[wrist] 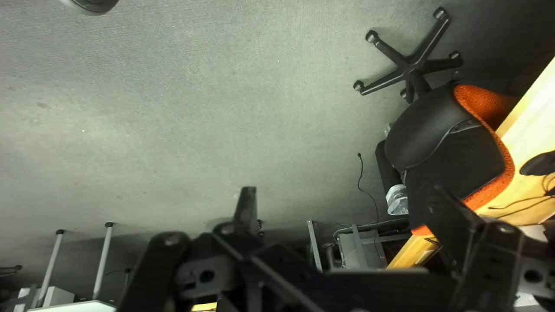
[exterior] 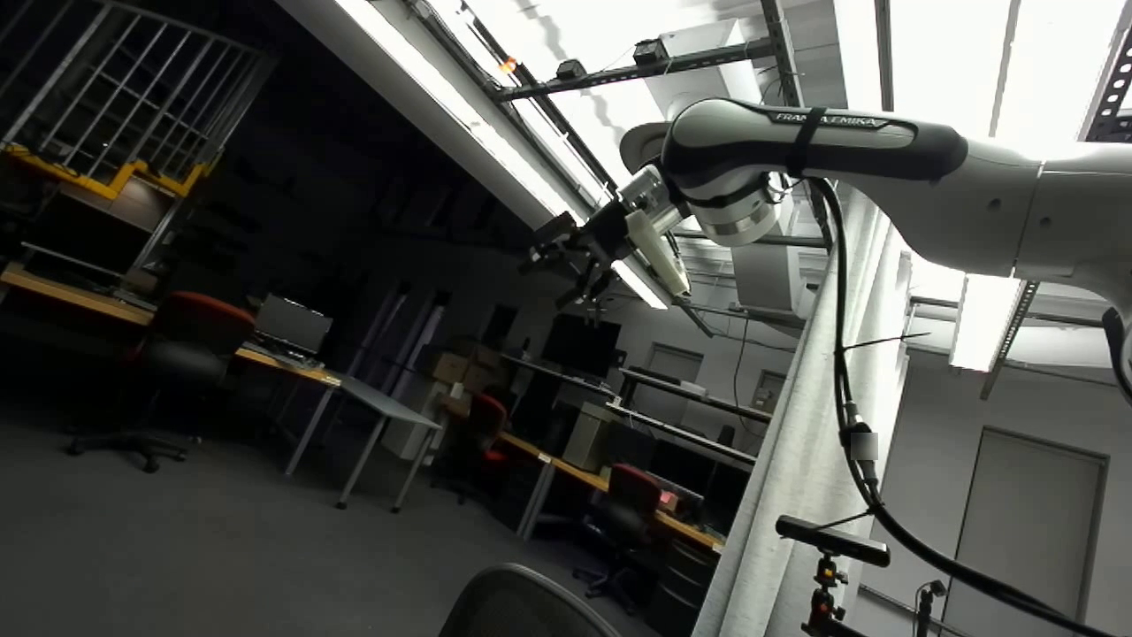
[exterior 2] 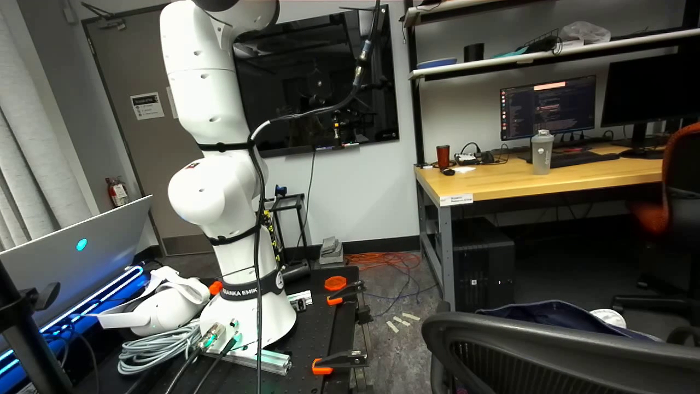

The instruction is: Take the jacket off the back of the chair and put it on the seat

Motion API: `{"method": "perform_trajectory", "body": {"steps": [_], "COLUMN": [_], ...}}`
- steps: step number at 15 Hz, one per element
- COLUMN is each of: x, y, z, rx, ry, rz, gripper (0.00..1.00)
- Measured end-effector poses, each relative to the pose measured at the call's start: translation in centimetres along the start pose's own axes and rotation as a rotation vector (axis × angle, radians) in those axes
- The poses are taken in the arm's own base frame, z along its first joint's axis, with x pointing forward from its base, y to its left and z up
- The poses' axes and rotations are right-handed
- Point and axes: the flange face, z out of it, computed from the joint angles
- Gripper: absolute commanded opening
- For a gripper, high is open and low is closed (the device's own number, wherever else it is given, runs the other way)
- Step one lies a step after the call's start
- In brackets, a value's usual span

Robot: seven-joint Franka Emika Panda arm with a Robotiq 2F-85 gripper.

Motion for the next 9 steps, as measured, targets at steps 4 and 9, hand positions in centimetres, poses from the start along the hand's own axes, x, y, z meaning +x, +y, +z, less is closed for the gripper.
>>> {"method": "perform_trajectory", "body": {"steps": [4,9], "x": [-3.3,-11.0], "y": [6.6,13.1], "z": [5.6,14.4], "rx": [-0.03,-0.089], "ry": [-0.01,-0.034], "rz": [0.063,0.07], "gripper": [1.0,1.0]}}
